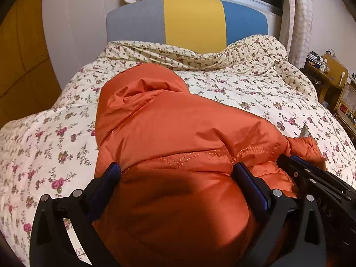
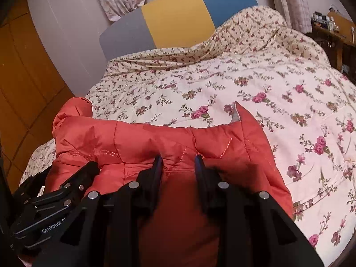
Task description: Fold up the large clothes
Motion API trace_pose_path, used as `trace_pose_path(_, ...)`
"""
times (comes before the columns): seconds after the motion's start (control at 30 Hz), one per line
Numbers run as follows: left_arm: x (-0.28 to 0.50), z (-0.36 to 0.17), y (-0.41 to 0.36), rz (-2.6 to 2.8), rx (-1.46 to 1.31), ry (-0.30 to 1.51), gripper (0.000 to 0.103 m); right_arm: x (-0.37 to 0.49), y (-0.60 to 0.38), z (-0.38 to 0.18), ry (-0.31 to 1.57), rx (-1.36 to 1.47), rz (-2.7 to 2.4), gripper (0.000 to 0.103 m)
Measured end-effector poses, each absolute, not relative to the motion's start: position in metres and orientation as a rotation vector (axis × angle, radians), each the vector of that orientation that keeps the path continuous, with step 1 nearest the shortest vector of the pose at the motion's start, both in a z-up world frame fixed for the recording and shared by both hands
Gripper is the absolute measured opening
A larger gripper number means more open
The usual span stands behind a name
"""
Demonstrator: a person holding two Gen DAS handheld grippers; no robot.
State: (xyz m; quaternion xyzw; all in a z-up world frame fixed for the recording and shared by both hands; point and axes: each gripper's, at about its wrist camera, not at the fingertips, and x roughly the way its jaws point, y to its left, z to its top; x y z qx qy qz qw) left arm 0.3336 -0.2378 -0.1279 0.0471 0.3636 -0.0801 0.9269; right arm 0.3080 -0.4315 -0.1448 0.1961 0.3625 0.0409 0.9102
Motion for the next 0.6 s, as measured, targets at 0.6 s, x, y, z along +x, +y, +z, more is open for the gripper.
trace_pose_path(0.6,0.208,-0.132,-0.244,-0.298,0.207,0.509,0.1,0.208,-0.471,-0.154,0.673,0.575,-0.099,0.065)
